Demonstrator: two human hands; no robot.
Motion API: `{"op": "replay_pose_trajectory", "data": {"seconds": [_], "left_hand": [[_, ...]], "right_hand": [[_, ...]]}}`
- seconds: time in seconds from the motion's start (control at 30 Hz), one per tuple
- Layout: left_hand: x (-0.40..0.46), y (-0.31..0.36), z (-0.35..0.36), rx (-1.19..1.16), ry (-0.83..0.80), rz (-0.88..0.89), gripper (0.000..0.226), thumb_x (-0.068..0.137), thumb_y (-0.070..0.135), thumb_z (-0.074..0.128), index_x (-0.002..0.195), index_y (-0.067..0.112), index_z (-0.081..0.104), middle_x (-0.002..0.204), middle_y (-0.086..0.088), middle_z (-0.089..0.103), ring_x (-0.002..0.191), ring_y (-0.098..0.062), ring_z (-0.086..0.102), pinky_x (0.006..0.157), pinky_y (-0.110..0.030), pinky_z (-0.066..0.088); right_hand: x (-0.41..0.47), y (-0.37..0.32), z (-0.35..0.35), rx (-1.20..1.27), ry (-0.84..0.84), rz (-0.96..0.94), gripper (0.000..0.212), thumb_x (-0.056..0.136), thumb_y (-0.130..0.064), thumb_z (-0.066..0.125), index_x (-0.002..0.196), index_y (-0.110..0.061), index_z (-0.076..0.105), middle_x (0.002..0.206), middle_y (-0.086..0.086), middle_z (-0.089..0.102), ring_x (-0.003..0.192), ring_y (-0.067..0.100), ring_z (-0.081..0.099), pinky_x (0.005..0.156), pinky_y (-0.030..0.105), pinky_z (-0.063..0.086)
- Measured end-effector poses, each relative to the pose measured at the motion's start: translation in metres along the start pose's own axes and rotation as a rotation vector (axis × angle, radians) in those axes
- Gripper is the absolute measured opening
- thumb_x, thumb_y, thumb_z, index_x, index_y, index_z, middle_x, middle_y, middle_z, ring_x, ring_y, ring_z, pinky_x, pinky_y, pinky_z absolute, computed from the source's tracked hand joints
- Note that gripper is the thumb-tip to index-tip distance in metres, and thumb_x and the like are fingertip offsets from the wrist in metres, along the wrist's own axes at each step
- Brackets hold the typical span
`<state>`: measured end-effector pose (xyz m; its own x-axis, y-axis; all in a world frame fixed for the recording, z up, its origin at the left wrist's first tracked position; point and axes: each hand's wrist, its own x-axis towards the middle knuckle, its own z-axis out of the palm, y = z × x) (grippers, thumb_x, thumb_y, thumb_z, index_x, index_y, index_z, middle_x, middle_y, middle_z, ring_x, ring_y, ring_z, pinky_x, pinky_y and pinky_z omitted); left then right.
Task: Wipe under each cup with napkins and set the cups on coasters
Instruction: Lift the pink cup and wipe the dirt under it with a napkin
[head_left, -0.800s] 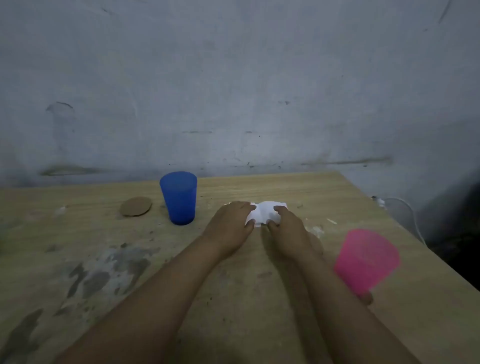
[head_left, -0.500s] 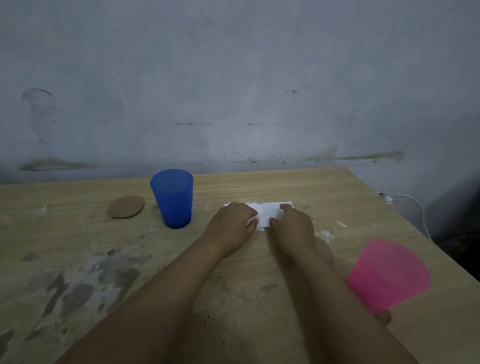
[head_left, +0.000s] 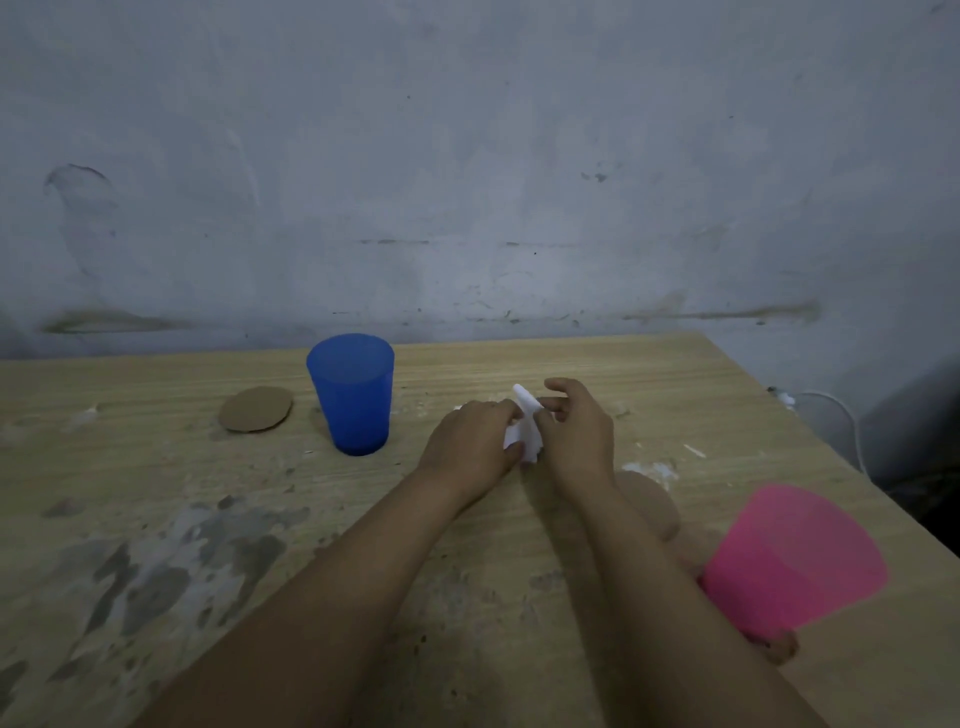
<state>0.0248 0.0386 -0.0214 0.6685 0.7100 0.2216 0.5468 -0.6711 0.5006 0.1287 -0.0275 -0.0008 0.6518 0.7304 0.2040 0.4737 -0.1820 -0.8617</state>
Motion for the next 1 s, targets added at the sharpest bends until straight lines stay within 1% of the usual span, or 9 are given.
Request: {"op": "replay_pose_trajectory", "data": {"seconds": [0.13,0.27,0.37,0.5,0.57,0.63,0.77,0.93,1.0], "left_hand": [[-0.006,0.009,-0.009,-0.054,0.036,-0.057,0.038,0.089,0.042,0.05,0.117,0.019,0.061,0.108,0.0,0.068,0.096,-0.019,0.061,0.083,-0.034,0.049],[-0.009,0.016,-0.012,-0.122,0.052,-0.05,0.041,0.083,0.056,0.053,0.1,0.022,0.067,0.089,0.005,0.071,0.077,-0.011,0.063,0.071,-0.03,0.051],[-0.007,0.015,-0.01,-0.109,0.092,-0.055,0.04,0.082,0.055,0.057,0.095,0.019,0.069,0.086,0.003,0.07,0.077,-0.015,0.062,0.069,-0.032,0.051],[-0.006,0.014,-0.009,-0.102,0.128,-0.087,0.033,0.096,0.038,0.045,0.093,0.013,0.067,0.085,-0.004,0.068,0.078,-0.018,0.06,0.069,-0.036,0.05],[-0.007,0.012,-0.01,-0.131,0.144,-0.114,0.034,0.097,0.034,0.043,0.085,0.011,0.065,0.078,-0.005,0.065,0.074,-0.018,0.059,0.066,-0.036,0.05],[-0.007,0.011,-0.014,-0.165,0.168,-0.143,0.036,0.097,0.031,0.043,0.076,0.006,0.06,0.07,-0.007,0.06,0.068,-0.021,0.056,0.059,-0.033,0.039],[-0.009,0.013,-0.029,-0.292,0.165,-0.156,0.038,0.097,0.029,0.046,0.073,0.0,0.053,0.074,-0.017,0.059,0.067,-0.027,0.054,0.059,-0.031,0.031],[-0.022,0.024,-0.063,-0.384,0.121,-0.043,0.04,0.093,0.022,0.056,0.057,0.019,0.039,0.057,0.005,0.04,0.055,-0.006,0.037,0.052,-0.021,0.024],[-0.031,0.028,-0.078,-0.448,0.095,-0.009,0.038,0.09,0.02,0.062,0.059,0.016,0.041,0.06,0.003,0.04,0.059,-0.011,0.038,0.056,-0.024,0.025]], "right_hand": [[-0.003,-0.01,0.002,0.274,0.021,0.073,0.031,0.094,-0.009,0.039,0.12,-0.018,0.054,0.111,-0.003,0.065,0.103,0.012,0.056,0.088,0.026,0.043],[-0.004,-0.015,0.002,0.446,0.013,0.13,0.039,0.091,0.0,0.033,0.114,-0.025,0.052,0.107,-0.006,0.062,0.107,0.017,0.059,0.093,0.042,0.05],[-0.003,-0.017,0.002,0.505,0.007,0.144,0.041,0.091,0.004,0.031,0.112,-0.025,0.05,0.108,0.0,0.06,0.104,0.018,0.058,0.091,0.04,0.051],[-0.003,-0.02,0.0,0.573,-0.013,0.138,0.045,0.088,0.013,0.032,0.116,-0.017,0.05,0.111,0.008,0.058,0.095,0.017,0.056,0.085,0.033,0.049],[-0.005,-0.017,-0.002,0.516,-0.014,0.096,0.047,0.085,0.015,0.037,0.118,-0.015,0.05,0.115,0.008,0.058,0.099,0.016,0.055,0.089,0.033,0.048],[-0.008,-0.014,-0.003,0.393,0.002,0.023,0.049,0.081,0.015,0.039,0.113,-0.021,0.049,0.118,0.003,0.056,0.103,0.015,0.054,0.085,0.026,0.047],[-0.013,-0.013,-0.005,0.122,0.074,-0.15,0.041,0.076,0.01,0.052,0.1,-0.024,0.05,0.11,-0.003,0.046,0.104,0.014,0.047,0.086,0.027,0.043],[-0.019,-0.023,-0.018,-0.047,-0.012,-0.296,0.028,0.081,-0.003,0.057,0.104,-0.018,0.063,0.107,-0.008,0.053,0.108,0.011,0.043,0.081,0.007,0.03],[-0.025,-0.032,-0.026,-0.064,-0.028,-0.328,0.023,0.084,-0.006,0.057,0.102,-0.018,0.065,0.104,-0.01,0.057,0.108,0.011,0.044,0.081,0.014,0.031]]}}
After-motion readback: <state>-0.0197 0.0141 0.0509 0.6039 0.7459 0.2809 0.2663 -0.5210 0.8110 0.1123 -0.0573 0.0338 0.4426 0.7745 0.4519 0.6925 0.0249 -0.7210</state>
